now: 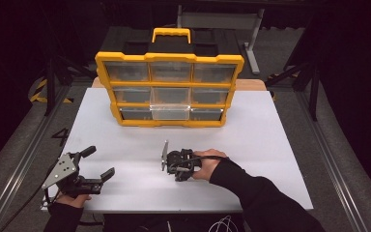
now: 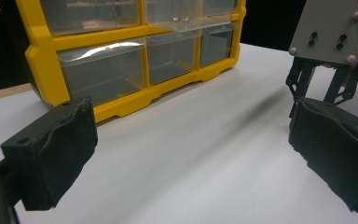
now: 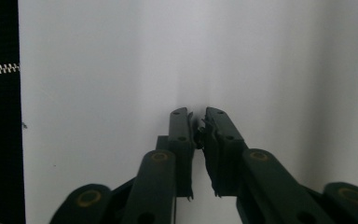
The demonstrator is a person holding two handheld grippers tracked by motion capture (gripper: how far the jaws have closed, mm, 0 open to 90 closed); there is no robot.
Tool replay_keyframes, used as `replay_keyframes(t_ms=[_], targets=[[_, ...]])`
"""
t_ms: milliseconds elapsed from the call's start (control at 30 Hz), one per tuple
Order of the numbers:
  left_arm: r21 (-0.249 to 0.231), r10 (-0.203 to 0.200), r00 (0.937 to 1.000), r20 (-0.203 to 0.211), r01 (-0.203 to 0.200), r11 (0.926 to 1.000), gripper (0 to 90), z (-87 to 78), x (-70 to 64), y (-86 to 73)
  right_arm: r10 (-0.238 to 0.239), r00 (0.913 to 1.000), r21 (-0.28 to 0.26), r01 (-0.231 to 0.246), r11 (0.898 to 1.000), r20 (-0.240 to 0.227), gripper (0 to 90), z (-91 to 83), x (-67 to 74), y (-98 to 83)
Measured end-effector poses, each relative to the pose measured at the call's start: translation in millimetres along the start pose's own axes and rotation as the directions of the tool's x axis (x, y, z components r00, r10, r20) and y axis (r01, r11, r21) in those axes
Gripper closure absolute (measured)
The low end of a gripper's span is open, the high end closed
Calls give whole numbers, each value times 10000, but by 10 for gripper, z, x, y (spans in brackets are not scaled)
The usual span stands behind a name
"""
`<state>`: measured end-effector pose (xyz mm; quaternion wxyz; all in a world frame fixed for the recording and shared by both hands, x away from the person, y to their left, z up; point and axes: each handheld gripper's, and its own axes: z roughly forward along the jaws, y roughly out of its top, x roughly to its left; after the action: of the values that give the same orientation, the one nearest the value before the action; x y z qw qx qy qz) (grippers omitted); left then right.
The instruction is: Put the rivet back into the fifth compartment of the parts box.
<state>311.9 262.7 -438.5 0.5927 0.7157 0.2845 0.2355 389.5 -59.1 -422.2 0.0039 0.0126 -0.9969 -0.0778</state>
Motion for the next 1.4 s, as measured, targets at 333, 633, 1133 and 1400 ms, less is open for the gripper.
replay_keyframes(t_ms=[333, 633, 1133, 1400], targets=[[-9, 0, 10000, -2, 0, 10000, 20, 2, -1, 1, -76, 9999, -324, 79, 9994, 106, 825, -167, 23, 22], [-1, -14, 10000, -7, 14, 10000, 20, 3, 2, 1, -162, 9990, -760, 194, 9969, 425, 825, -555, -2, 58], [-12, 13, 10000, -35, -13, 10000, 20, -4, 8, 2, -374, 9926, -1099, 502, 9927, 1158, 825, -1149, -48, 194], [-9, 26, 10000, -7, -26, 10000, 20, -2, 7, 2, -323, 9876, -1297, 526, 9902, 1536, 825, -1413, -110, 253]])
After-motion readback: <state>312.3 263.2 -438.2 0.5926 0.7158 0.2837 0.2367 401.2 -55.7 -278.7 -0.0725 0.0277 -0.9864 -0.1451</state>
